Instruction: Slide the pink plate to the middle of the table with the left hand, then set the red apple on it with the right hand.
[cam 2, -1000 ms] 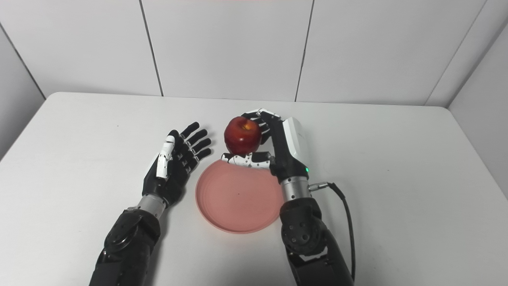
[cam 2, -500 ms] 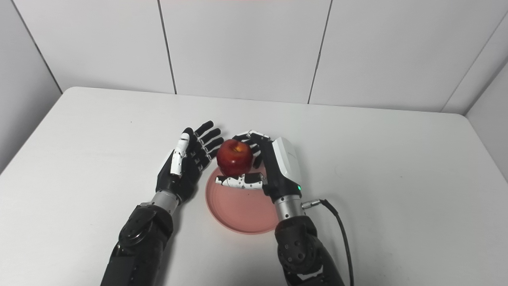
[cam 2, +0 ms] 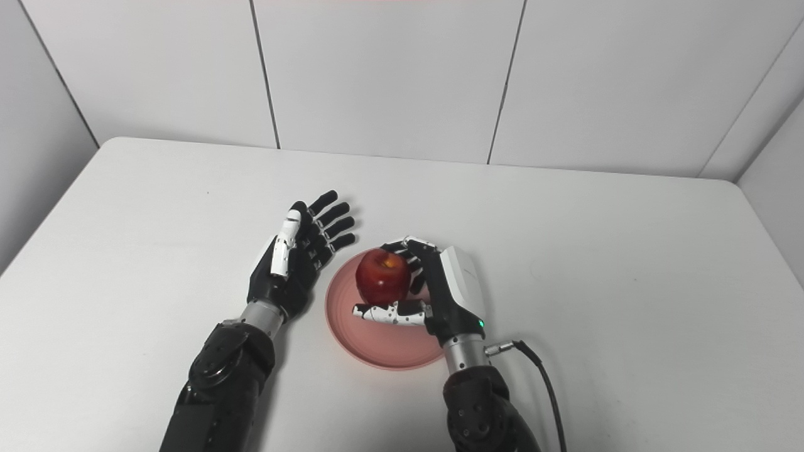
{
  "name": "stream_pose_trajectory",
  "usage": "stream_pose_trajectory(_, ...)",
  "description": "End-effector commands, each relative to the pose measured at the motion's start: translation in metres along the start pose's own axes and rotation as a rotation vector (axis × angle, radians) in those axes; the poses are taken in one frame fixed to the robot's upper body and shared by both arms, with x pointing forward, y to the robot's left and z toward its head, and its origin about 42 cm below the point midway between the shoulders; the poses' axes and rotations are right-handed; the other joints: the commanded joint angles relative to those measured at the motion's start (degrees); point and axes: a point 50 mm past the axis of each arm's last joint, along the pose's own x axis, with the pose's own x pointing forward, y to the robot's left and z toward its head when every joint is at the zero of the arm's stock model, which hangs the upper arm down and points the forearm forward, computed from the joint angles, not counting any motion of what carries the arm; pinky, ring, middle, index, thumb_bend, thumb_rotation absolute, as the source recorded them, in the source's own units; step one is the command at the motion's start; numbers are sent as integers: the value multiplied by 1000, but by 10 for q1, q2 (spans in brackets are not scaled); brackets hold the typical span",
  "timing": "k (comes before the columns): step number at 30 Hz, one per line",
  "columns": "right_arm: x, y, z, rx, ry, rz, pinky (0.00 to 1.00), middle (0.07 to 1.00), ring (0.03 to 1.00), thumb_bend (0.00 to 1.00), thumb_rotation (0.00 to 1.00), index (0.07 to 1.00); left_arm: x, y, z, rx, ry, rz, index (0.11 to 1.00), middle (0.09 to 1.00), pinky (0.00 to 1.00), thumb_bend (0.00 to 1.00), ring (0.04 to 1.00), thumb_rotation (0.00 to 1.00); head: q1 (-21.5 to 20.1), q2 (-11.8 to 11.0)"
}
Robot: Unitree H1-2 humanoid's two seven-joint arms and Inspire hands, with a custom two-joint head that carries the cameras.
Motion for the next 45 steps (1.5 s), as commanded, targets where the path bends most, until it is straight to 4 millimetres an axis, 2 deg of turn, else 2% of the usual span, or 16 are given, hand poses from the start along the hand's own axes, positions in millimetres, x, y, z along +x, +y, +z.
stream_pose_trajectory(1,7,-7,10,6,-96,-32,305,477,389,513,134,488,-10,11,-21,2,113,70,839,848,815,350,841,1000,0,1)
stream_pose_trajectory(21,3,-4,3,-54,-97,-29,325,497,412,515,135,488,-11,8,-22,5,113,68,838,846,810,348,837,1000,-1,6)
stream_pose_trajectory(24,4,-5,5,-54,-110,-27,306,484,394,515,135,489,-11,8,-22,1,115,68,837,845,810,347,837,1000,-1,7)
stream_pose_trajectory(37,3,-6,15,-72,-123,-28,367,552,461,523,151,490,-11,9,-24,-2,112,63,841,849,819,352,844,1000,-2,6)
stream_pose_trajectory(38,4,-6,16,-71,-129,-27,378,557,469,600,164,512,-11,9,-25,-3,110,64,836,847,819,353,841,1000,-3,6)
stream_pose_trajectory(39,4,-6,16,-70,-133,-27,388,560,476,751,190,553,-11,9,-25,-5,109,65,834,846,818,352,840,1000,-3,6)
stream_pose_trajectory(41,4,-6,17,-69,-139,-24,414,569,496,893,220,593,-11,9,-25,-3,108,65,831,844,814,352,837,1000,-4,6)
stream_pose_trajectory(44,3,-7,19,-64,-136,-9,443,582,521,952,248,611,-12,9,-25,0,111,64,829,843,811,353,834,1000,-5,7)
stream_pose_trajectory(45,3,-7,20,-61,-134,-3,480,603,552,979,276,627,-12,9,-25,3,112,62,830,842,814,355,834,1000,-5,7)
